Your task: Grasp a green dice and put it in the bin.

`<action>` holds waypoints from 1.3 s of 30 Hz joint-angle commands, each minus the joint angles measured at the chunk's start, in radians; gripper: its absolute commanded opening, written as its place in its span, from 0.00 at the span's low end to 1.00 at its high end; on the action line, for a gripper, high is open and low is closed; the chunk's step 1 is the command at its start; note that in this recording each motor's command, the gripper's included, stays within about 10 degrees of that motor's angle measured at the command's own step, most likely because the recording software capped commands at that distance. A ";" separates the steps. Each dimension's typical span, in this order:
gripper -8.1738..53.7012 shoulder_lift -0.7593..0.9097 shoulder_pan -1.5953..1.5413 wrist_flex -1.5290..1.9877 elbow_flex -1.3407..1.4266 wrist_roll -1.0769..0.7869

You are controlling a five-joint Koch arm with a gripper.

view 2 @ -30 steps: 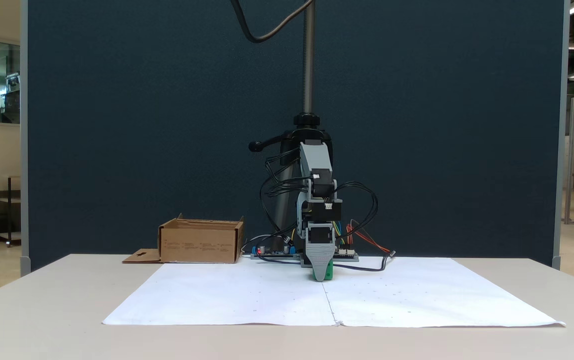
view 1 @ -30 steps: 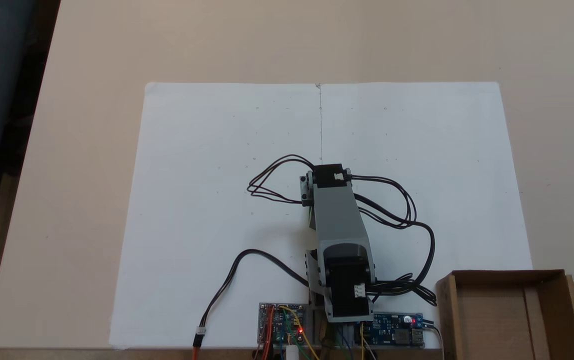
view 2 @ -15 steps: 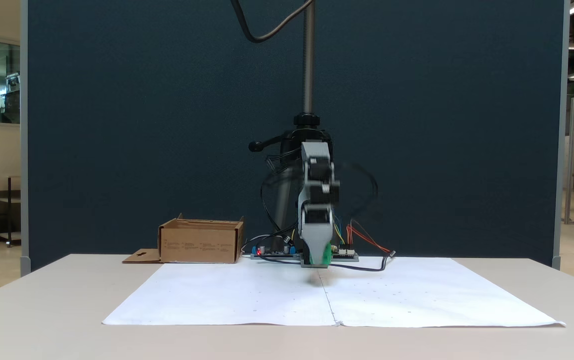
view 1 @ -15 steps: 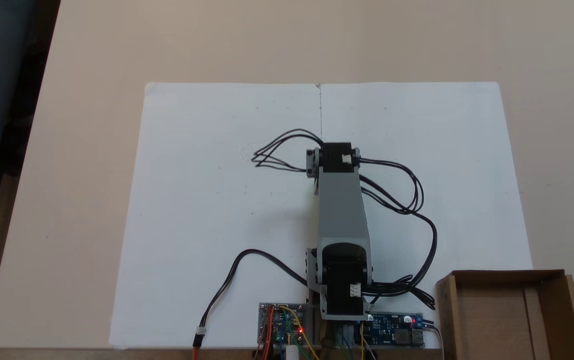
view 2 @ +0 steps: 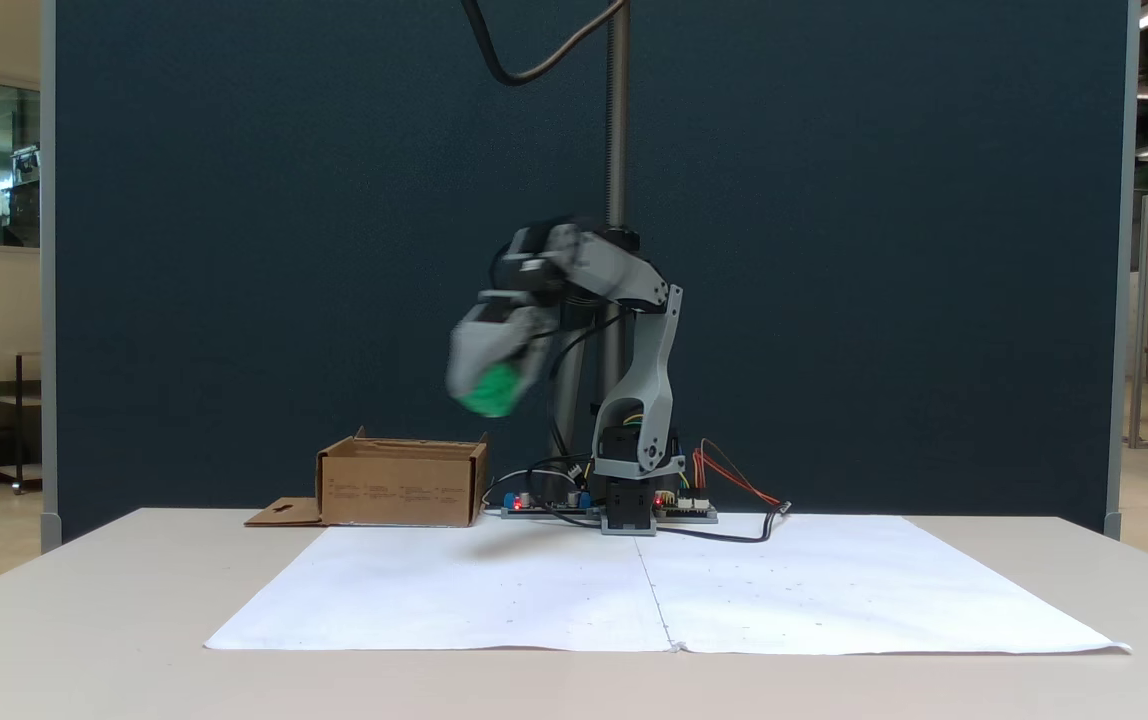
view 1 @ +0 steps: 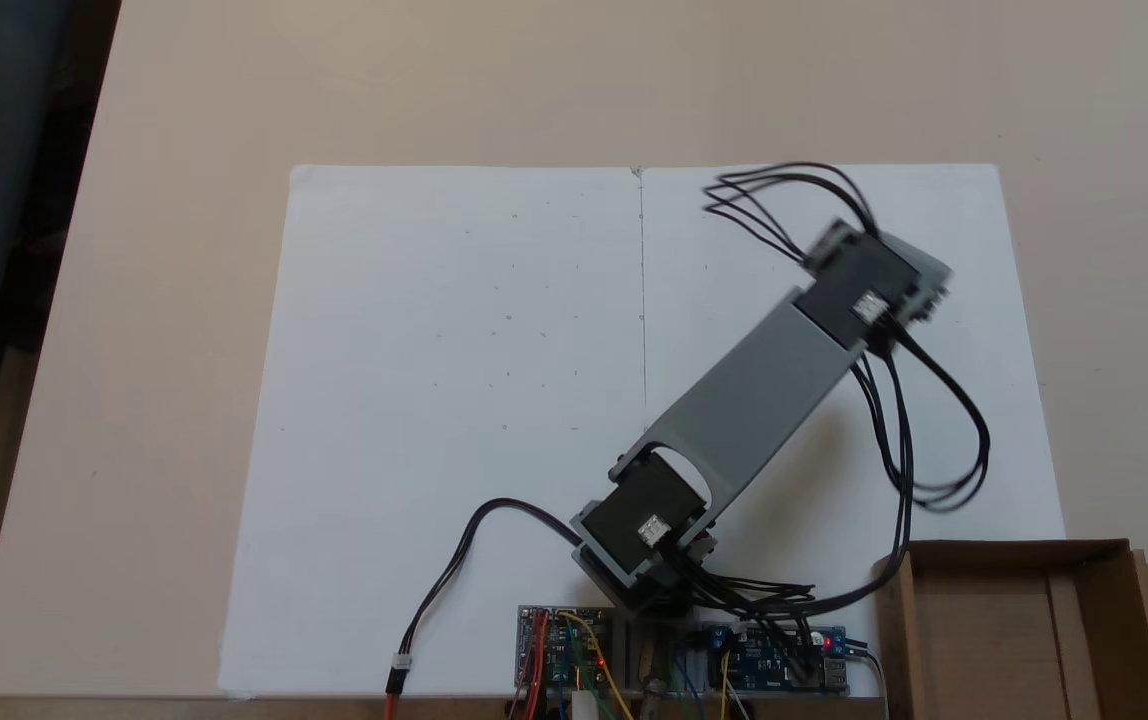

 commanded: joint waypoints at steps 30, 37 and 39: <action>0.72 -0.337 0.930 -0.273 -0.055 -0.152; 0.72 -0.189 0.603 -0.291 -0.083 0.129; 0.72 -0.107 0.388 -0.291 -0.098 0.251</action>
